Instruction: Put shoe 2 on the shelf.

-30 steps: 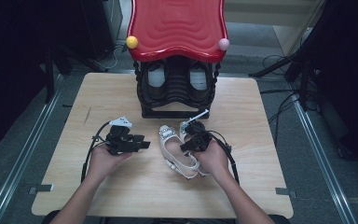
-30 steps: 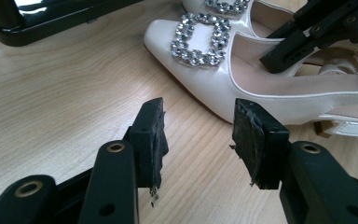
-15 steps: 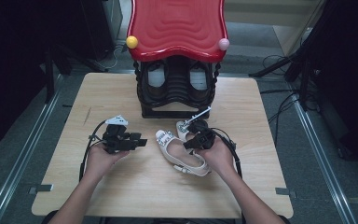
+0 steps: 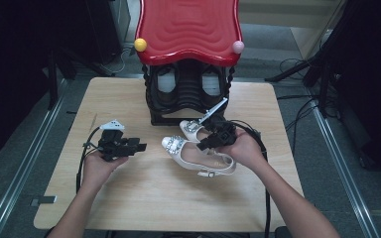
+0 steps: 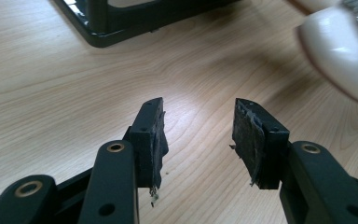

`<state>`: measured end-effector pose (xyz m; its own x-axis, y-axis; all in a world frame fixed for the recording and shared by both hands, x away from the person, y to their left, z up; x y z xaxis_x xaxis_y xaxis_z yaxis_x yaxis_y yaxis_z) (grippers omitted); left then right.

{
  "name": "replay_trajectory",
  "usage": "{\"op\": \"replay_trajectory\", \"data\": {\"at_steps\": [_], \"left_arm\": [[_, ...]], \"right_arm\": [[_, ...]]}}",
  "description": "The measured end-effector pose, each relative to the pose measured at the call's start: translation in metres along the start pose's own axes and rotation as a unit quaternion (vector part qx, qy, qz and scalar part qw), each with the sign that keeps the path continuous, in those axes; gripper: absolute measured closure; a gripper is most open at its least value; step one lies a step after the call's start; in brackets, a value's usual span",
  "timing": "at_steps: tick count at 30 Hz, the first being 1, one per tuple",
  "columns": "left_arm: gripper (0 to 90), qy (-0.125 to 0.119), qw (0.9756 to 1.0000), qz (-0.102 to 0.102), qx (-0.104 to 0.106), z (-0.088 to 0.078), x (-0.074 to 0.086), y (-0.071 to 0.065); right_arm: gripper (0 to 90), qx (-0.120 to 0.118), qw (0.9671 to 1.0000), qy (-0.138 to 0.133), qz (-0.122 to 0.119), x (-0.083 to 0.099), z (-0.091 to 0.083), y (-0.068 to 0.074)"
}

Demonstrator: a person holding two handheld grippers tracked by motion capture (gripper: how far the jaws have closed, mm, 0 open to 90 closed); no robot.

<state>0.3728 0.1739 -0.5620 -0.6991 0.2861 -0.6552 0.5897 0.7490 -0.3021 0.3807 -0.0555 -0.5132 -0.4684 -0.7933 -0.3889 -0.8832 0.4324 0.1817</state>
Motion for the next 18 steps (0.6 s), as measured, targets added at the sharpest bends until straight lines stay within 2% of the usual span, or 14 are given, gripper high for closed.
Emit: {"op": "replay_trajectory", "data": {"at_steps": [2,8,9,15,18], "left_arm": [[53.8,-0.003,1.0000,-0.004,-0.001,-0.002,0.001,0.002],[53.8,-0.009,0.9999,-0.013,-0.003,-0.009,0.006,0.005],[53.8,-0.011,0.9998,-0.014,-0.002,-0.010,0.006,0.005],[53.9,-0.017,0.9995,-0.026,-0.003,-0.017,0.010,0.009],[53.8,-0.022,0.9991,-0.035,0.006,-0.020,0.011,0.009]], "right_arm": [[85.0,-0.004,0.9997,0.001,-0.022,-0.008,-0.008,0.004],[84.8,-0.029,0.9974,0.009,-0.066,-0.030,-0.027,0.019],[84.8,-0.032,0.9963,0.004,-0.080,-0.035,-0.032,0.023],[84.7,-0.045,0.9905,-0.008,-0.130,-0.055,-0.064,0.039],[84.7,-0.064,0.9880,-0.010,-0.140,-0.063,-0.083,0.048]]}}
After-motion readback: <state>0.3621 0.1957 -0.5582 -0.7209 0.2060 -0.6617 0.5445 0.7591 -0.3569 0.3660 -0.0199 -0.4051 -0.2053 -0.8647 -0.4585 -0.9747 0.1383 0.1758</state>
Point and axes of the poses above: each handheld gripper's, and its own axes: z roughly forward along the jaws, x roughly out of its underside, y roughly to its left, the point moved 10 cm from there along z, roughly forward along the jaws, and after that the axes turned 6 degrees about y, right-handed, at the moved point
